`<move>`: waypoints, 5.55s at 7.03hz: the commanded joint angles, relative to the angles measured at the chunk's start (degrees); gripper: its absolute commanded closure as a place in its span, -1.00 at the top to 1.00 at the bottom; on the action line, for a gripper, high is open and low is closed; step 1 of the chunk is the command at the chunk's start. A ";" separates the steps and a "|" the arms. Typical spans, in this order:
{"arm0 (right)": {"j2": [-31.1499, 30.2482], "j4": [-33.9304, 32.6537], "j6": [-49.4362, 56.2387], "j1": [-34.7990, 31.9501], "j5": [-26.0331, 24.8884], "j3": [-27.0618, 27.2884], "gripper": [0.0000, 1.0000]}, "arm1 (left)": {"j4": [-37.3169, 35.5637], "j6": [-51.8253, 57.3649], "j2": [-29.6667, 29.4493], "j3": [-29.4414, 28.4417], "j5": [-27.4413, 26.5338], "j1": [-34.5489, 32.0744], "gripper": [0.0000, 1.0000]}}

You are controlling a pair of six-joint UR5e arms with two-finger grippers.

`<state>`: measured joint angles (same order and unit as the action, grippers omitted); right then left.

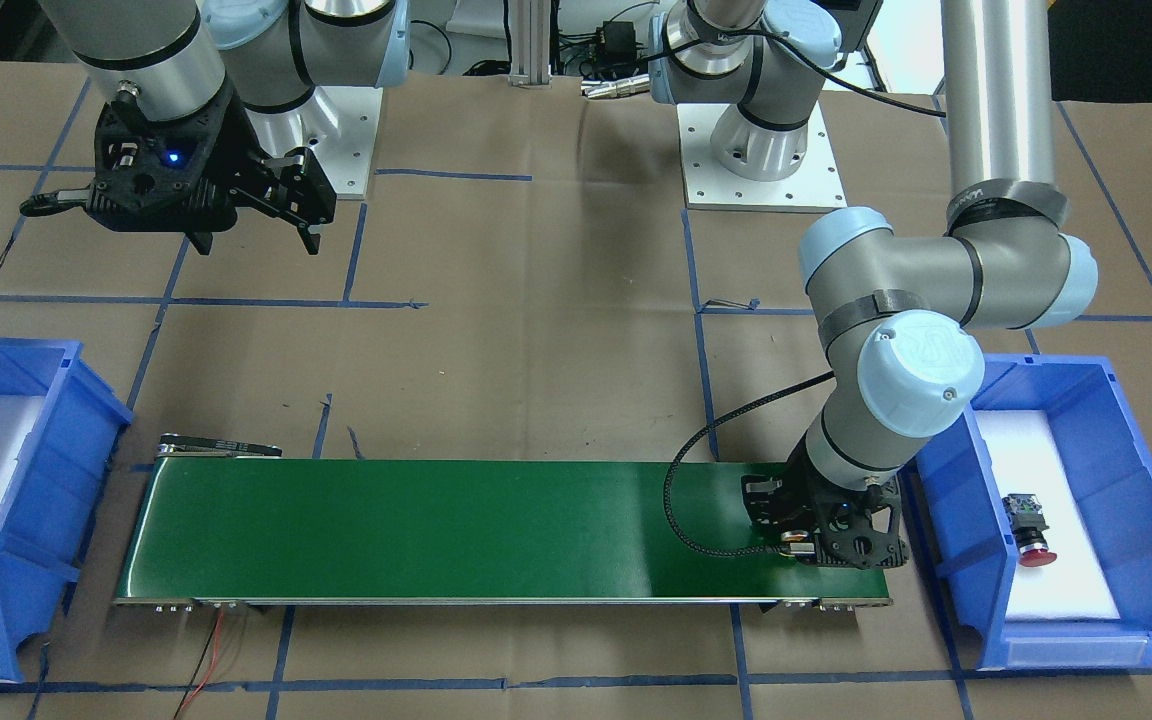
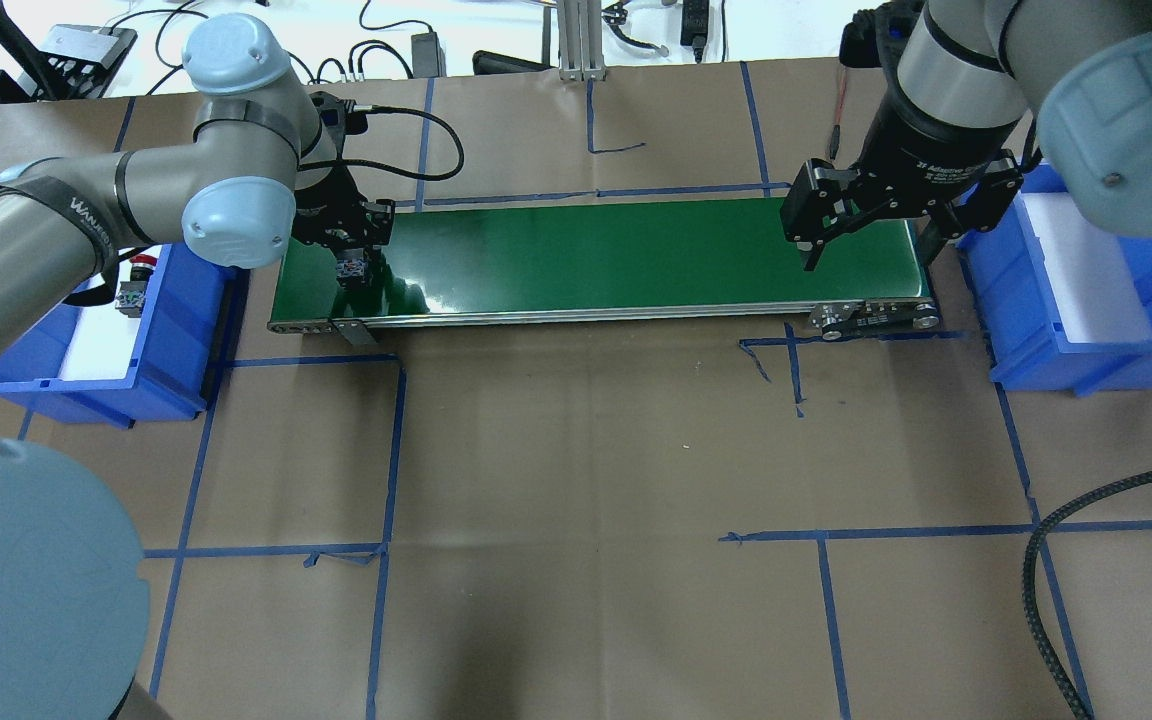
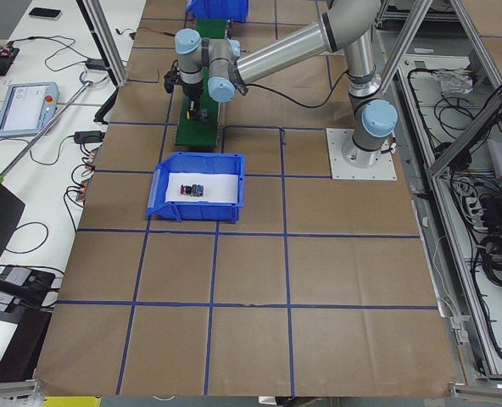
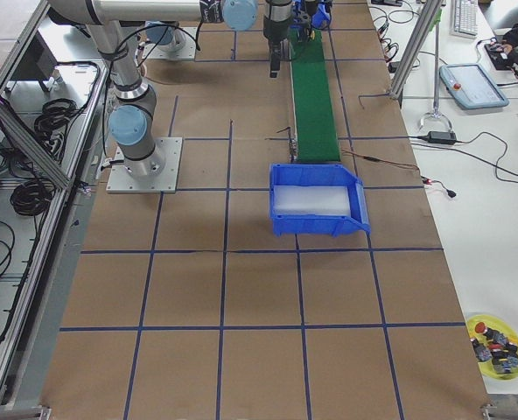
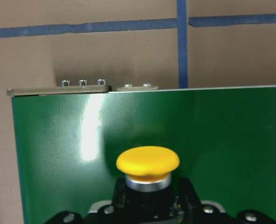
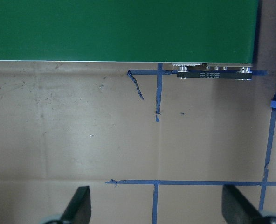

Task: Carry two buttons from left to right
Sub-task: 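Release the yellow button on the belt with the left gripper, then return the left gripper to the bin and grasp the red-capped button, then lift the red button and carry it onto the conveyor belt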

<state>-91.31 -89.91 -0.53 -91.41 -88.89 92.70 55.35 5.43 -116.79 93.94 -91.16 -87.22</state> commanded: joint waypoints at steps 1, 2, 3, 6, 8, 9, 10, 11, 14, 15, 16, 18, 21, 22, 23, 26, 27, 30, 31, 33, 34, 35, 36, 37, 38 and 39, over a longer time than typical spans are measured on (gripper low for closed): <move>-0.01 0.00 0.00 0.00 0.03 -0.06 1.00 | -1.04 -0.94 -0.19 0.37 -0.07 -0.05 0.99; -0.01 0.00 0.00 0.00 0.03 -0.06 1.00 | -0.69 -2.43 0.42 -0.76 -0.25 -0.05 1.00; -0.01 0.00 0.00 0.00 0.03 -0.06 1.00 | 0.01 -2.36 1.81 -1.64 -0.25 0.03 1.00; -0.01 0.00 0.00 0.00 0.03 -0.06 1.00 | 12.71 -2.44 6.55 -8.13 -0.08 0.21 1.00; -0.01 0.00 0.00 0.00 0.03 -0.06 1.00 | 18.29 -1.92 7.89 -12.01 0.28 0.91 1.00; -0.01 0.00 0.00 0.00 0.03 0.02 1.00 | 18.30 -1.05 7.37 -12.11 0.19 2.48 1.00; -0.01 0.00 0.00 0.00 0.03 -0.06 1.00 | 18.30 2.18 6.93 -12.20 0.54 5.72 1.00; -0.10 0.00 0.00 0.00 0.03 -0.15 1.00 | 18.21 8.57 6.14 -12.20 0.80 10.01 1.00; -0.28 0.00 0.00 0.00 -0.06 -0.24 1.00 | 17.51 21.87 5.43 -12.03 0.28 20.04 1.00; -0.36 0.00 0.00 0.00 -0.06 -0.15 1.00 | 17.33 25.82 4.91 -11.59 0.28 22.77 1.00; -0.45 0.00 0.00 0.00 -0.06 -0.24 1.00 | 16.72 28.12 2.38 -12.28 0.54 24.80 1.00; -0.45 0.00 0.00 0.00 -0.06 -0.33 1.00 | 11.56 27.79 -0.01 -9.84 0.80 26.14 1.00; -0.36 0.00 0.00 0.00 -0.06 -0.15 1.00 | 4.27 27.79 -2.12 -6.33 0.80 26.23 1.00; -0.28 0.00 0.00 0.00 0.03 -0.24 1.00 | 1.97 27.70 -2.13 -4.31 0.80 26.31 1.00; -0.28 0.00 0.00 0.00 0.03 -0.24 1.00 | -0.05 27.70 -2.56 -2.90 0.89 26.58 1.00; -0.36 0.00 0.00 0.00 0.03 -0.41 1.00 | -3.67 27.53 -5.90 -2.45 2.21 26.75 1.00; -0.36 0.00 0.00 0.00 0.03 -0.42 1.00 | -3.67 27.09 -6.17 -2.53 2.21 26.67 0.84; -0.36 0.00 0.00 0.00 0.03 -0.42 1.00 | -3.24 27.09 -6.52 -3.58 2.21 26.84 -0.78; -0.45 0.00 0.00 0.00 0.03 -0.42 1.00 | -2.71 27.09 -6.09 -4.81 2.12 26.93 -0.89; -0.54 0.00 0.00 0.00 -0.06 -0.50 1.00 | 4.97 27.52 -3.20 -9.53 2.12 26.84 -0.89; -0.54 0.00 0.00 0.00 -0.06 -0.42 1.00 | 12.95 27.53 -1.44 -13.74 2.12 26.84 -0.89; -0.54 0.00 0.00 0.00 -0.06 -0.59 1.00 | 20.07 27.61 0.40 -17.52 2.04 26.67 -0.89; -0.54 0.00 0.00 0.00 -0.06 -0.59 1.00 | 25.54 27.35 2.25 -19.39 1.77 26.41 -0.89; -0.54 0.00 0.00 0.00 -0.06 -0.59 1.00 | 26.72 26.74 2.96 -19.32 1.60 25.97 -0.89; -0.54 0.00 0.00 0.00 -0.06 -0.50 1.00 | 26.91 23.52 3.58 -18.36 1.51 24.14 -0.89; -0.54 0.00 0.00 0.00 -0.06 -0.42 1.00 | 27.00 17.83 4.20 -17.05 1.33 20.11 -0.89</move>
<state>-91.85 -89.91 -0.53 -91.41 -88.94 92.20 81.84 28.58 -113.39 75.72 -89.63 -63.47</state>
